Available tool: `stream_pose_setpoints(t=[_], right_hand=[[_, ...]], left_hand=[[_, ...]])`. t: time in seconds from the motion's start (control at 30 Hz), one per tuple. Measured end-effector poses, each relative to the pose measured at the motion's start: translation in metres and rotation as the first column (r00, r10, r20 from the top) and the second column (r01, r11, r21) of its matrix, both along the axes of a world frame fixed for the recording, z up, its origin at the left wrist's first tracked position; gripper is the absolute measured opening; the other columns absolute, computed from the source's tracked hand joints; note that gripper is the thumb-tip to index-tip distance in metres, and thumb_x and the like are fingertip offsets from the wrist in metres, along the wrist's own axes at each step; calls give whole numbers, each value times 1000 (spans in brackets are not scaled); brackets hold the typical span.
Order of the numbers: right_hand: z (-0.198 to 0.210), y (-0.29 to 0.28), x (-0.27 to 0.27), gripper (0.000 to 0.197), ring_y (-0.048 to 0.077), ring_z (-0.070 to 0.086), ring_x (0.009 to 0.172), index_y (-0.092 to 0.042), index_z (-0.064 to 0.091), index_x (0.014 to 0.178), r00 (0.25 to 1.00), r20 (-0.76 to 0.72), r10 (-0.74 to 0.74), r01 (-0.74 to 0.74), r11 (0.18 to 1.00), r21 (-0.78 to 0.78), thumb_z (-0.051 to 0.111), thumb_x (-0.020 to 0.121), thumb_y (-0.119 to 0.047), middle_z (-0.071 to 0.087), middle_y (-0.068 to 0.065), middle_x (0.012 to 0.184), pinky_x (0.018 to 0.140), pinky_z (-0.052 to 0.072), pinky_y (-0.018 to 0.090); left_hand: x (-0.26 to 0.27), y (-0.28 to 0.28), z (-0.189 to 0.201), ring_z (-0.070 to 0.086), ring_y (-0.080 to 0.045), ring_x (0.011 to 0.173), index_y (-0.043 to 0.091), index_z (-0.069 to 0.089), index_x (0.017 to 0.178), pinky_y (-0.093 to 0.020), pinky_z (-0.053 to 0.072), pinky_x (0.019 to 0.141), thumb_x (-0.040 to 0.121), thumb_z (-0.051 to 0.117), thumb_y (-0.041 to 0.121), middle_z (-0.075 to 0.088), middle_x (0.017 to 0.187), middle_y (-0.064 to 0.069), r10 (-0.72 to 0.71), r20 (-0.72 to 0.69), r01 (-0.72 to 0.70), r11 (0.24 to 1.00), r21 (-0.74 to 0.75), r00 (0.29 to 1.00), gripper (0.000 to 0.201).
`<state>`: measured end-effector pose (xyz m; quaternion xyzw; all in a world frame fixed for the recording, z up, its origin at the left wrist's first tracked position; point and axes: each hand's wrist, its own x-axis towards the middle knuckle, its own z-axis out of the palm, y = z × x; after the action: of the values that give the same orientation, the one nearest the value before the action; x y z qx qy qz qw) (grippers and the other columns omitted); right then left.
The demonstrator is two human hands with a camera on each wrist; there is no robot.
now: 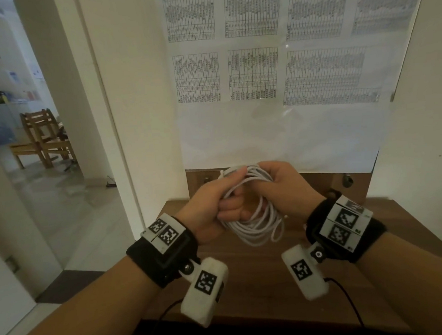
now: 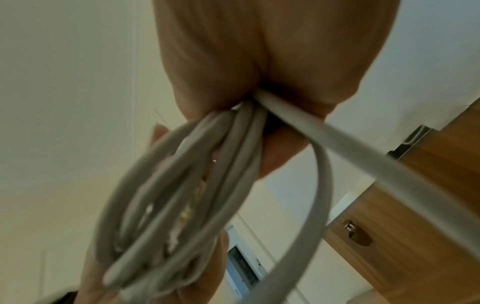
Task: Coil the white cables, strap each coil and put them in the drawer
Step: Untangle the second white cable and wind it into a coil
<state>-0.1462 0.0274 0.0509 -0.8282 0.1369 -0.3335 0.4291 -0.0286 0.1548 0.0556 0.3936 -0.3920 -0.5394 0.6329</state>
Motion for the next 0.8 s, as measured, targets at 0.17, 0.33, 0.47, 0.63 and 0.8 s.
stream_pose_setpoints(t=[0.17, 0.33, 0.47, 0.63, 0.8], right_hand=[[7, 2, -4, 30, 31, 66, 79, -8, 71, 106, 995, 27, 101, -102, 994, 39, 75, 86, -31, 68, 28, 95, 72, 54, 48], [-7, -6, -5, 35, 18, 71, 83, -29, 69, 102, 982, -70, 176, -155, 960, 234, 51, 95, -57, 74, -2, 92, 84, 54, 41], [-23, -7, -8, 48, 7, 69, 99, -31, 67, 111, 950, -281, 137, -119, 990, 80, 51, 88, -70, 75, -6, 103, 98, 49, 34], [-39, -11, -4, 19, -1, 64, 96, -34, 58, 110, 914, -400, -63, -17, 981, -195, 66, 93, -30, 69, -14, 100, 90, 53, 28], [-40, 4, 0, 32, 9, 72, 75, -27, 46, 125, 984, -139, -108, 109, 994, -7, 55, 100, -11, 72, 0, 87, 71, 58, 24]], left_hand=[[6, 3, 6, 23, -2, 29, 21, 54, 51, -17, 41, 41, 92, 55, 29, 27, 39, 11, -10, -96, 7, 999, -31, 995, 42], [26, -4, 14, 21, -4, 26, 18, 50, 50, -17, 38, 36, 85, 56, 12, 23, 39, 10, 128, -315, -156, 986, -63, 940, 36], [40, -4, 24, 20, -7, 27, 21, 34, 54, -17, 38, 42, 82, 58, 12, 22, 39, 9, 180, -480, -249, 965, -82, 858, 38], [44, -11, 33, 26, -6, 36, 19, 50, 71, -21, 38, 59, 102, 54, 21, 25, 45, 9, 439, -399, -529, 836, -147, 805, 32], [45, -20, 26, 35, -9, 46, 17, 48, 75, -22, 40, 52, 104, 54, 26, 34, 51, 6, 657, -247, -702, 672, -237, 713, 31]])
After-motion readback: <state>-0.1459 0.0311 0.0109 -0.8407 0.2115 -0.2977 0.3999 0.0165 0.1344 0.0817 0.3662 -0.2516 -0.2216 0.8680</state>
